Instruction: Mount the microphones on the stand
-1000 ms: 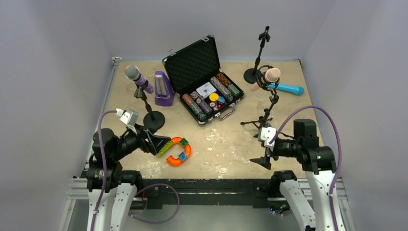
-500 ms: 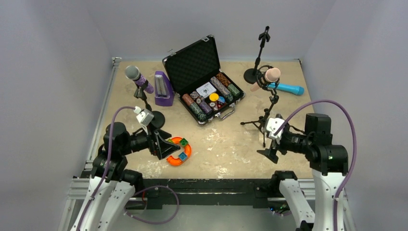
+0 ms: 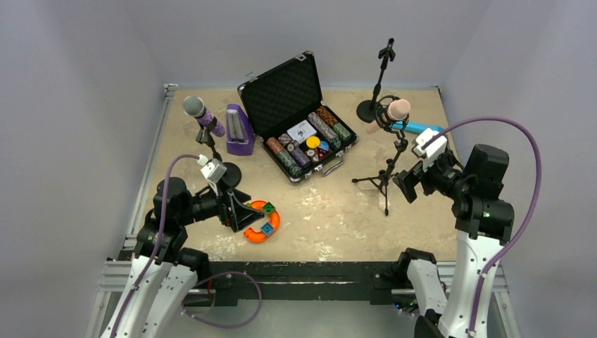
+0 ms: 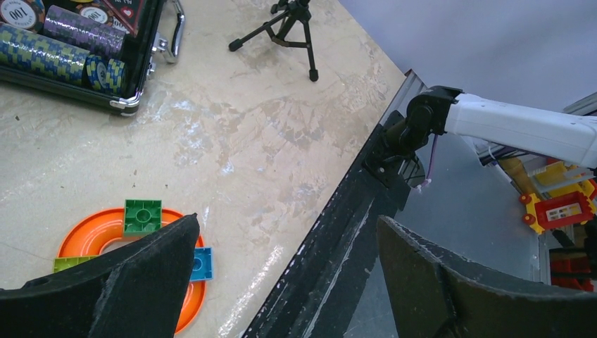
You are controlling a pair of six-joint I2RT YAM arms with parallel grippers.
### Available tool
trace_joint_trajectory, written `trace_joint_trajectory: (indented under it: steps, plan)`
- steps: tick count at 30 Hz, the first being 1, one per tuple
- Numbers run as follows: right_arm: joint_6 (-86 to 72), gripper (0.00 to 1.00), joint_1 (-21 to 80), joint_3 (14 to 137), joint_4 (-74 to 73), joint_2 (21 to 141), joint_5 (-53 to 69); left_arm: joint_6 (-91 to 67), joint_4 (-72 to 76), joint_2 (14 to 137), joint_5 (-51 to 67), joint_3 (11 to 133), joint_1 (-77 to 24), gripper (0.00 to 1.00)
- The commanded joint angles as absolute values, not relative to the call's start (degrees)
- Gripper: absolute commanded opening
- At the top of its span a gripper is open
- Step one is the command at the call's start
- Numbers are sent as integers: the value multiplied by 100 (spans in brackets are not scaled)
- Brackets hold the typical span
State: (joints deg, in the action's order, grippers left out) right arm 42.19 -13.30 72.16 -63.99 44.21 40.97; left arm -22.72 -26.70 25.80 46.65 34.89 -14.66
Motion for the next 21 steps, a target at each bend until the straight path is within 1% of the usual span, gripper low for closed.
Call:
trace_joint_trajectory:
  steps: [1, 10, 21]
  plan:
    - [3158, 98, -1591, 6808, -5047, 4423, 3800, -2093, -2470, 2549, 4652, 3513, -1485, 99]
    - [2512, 97, -1700, 5655, -3267, 4364, 3997, -2086, -2443, 2538, 4645, 3508, -1485, 99]
    - [2502, 92, -1791, 4812, -2205, 4539, 4521, -2083, -2439, 2495, 4609, 3498, -1485, 99]
